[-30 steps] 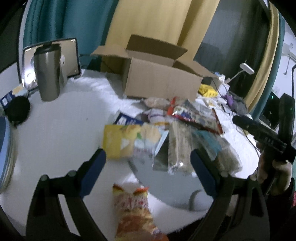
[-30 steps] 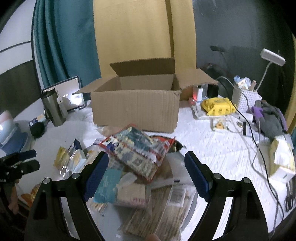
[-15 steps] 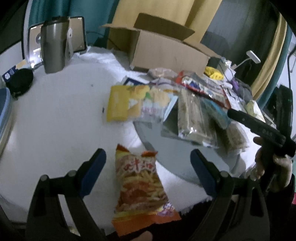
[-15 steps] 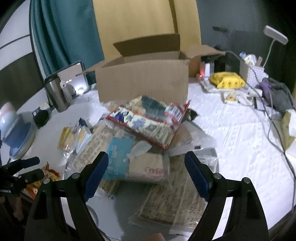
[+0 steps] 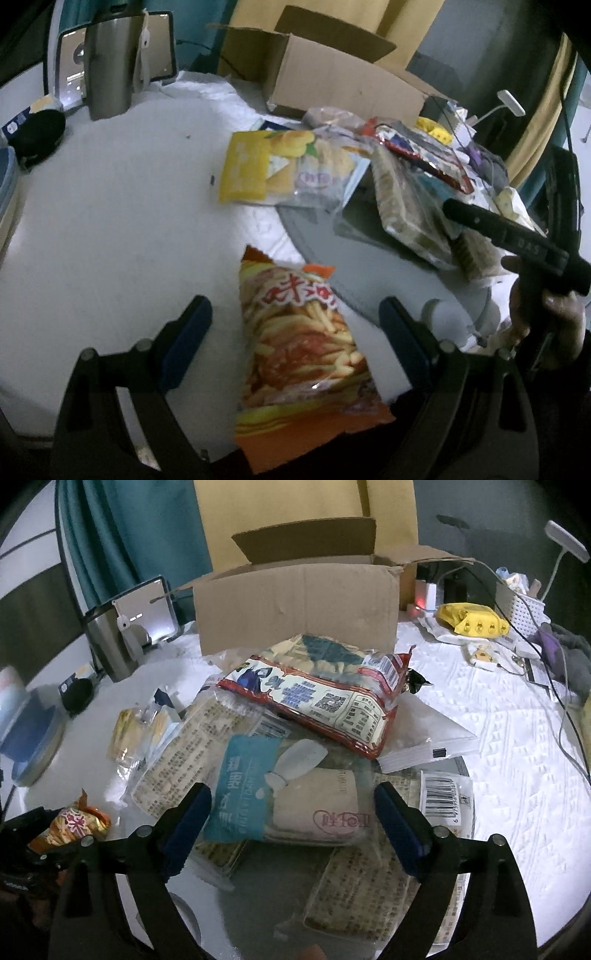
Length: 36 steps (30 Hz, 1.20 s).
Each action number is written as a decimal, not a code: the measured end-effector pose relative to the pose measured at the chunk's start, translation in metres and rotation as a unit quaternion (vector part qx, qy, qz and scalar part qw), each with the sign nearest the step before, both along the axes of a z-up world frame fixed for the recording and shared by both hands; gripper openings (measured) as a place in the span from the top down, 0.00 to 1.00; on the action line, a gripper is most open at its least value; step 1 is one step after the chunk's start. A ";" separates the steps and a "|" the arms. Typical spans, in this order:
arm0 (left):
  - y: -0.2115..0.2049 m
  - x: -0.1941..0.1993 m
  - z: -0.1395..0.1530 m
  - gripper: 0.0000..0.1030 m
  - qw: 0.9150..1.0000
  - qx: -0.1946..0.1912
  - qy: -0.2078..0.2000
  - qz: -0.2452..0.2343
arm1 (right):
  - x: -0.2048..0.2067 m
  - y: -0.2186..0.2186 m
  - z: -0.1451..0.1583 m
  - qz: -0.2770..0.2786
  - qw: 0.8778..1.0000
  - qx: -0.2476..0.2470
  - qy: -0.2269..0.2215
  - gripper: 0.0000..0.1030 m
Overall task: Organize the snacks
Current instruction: 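Grasp the red-orange fries packet with the left gripper while the right grasps the blue-white bread, then carry both held snacks up and over to the cardboard box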
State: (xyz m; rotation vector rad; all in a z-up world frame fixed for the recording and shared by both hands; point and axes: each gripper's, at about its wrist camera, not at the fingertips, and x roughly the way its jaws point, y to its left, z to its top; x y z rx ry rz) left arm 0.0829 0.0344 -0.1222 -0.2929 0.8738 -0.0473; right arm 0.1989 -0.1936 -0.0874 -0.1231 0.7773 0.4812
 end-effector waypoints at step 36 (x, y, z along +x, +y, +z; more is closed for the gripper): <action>-0.001 0.005 0.059 0.55 0.993 0.046 -0.106 0.008 | -0.030 0.015 0.035 0.079 0.996 0.024 -0.039 0.37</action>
